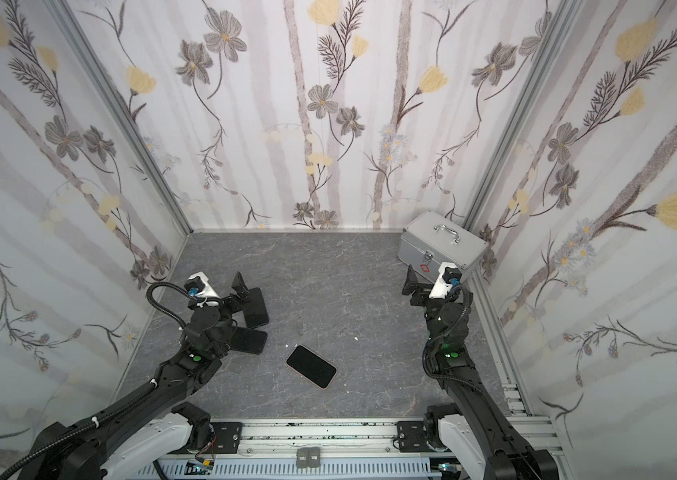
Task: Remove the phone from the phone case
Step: 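Move both grippers forward toward the pink-cased phone on the table, then lower the right gripper over the pink-cased phone and grasp its end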
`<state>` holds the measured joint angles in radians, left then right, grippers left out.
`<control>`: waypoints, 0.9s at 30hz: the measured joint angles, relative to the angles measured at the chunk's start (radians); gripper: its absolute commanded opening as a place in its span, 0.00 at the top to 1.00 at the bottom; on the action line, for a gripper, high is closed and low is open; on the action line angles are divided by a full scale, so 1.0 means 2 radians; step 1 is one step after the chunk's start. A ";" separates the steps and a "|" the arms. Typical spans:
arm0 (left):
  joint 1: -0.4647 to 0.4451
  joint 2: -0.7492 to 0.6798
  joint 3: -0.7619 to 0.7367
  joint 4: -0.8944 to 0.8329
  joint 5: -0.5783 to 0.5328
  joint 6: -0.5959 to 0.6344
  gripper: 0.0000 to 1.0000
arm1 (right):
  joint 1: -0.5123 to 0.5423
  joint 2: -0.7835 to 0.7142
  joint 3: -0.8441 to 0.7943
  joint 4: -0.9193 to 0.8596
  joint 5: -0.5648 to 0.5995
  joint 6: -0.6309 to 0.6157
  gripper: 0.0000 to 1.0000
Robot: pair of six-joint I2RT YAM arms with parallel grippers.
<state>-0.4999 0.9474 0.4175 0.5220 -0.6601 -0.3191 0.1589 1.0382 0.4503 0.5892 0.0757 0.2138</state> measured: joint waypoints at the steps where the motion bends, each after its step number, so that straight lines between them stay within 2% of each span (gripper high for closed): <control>1: -0.007 -0.003 0.007 -0.030 -0.003 -0.022 0.00 | 0.006 0.002 0.015 -0.025 -0.005 0.012 0.00; 5: -0.027 -0.007 0.021 -0.109 0.010 -0.104 0.00 | 0.045 0.011 0.046 -0.119 -0.008 0.063 0.00; 11: -0.115 0.058 0.057 -0.162 0.036 -0.192 0.00 | 0.126 0.018 0.052 -0.205 -0.013 0.105 0.00; 15: -0.166 0.104 0.079 -0.176 0.057 -0.243 0.00 | 0.180 0.039 0.064 -0.242 -0.041 0.111 0.00; 19: -0.173 0.109 0.072 -0.191 0.089 -0.288 0.00 | 0.242 0.078 0.080 -0.280 -0.073 0.101 0.00; 23: -0.169 0.067 0.058 -0.215 0.110 -0.299 0.00 | 0.311 0.124 0.106 -0.321 -0.078 0.083 0.00; 27: -0.127 0.004 0.038 -0.239 0.126 -0.302 0.00 | 0.368 0.178 0.150 -0.358 -0.063 0.059 0.00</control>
<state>-0.7532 0.9554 0.4938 0.0444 -0.4084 -0.9237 0.8944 1.3941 0.7502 -0.1268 -0.0494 0.3309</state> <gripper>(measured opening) 0.997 0.996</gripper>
